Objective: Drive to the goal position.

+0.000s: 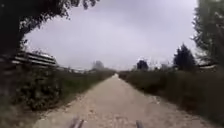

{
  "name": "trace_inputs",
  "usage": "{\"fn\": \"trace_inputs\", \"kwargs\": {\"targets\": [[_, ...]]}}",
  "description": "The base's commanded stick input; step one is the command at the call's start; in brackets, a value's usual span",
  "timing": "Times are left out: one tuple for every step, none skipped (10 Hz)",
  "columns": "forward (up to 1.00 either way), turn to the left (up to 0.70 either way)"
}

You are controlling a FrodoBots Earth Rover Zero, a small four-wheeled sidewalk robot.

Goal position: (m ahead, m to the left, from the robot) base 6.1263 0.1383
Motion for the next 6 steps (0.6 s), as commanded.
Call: {"fn": "trace_inputs", "kwargs": {"targets": [[0.85, 0.00], [0.85, 0.00], [0.85, 0.00], [0.85, 0.00], [0.85, 0.00], [0.85, 0.00]]}}
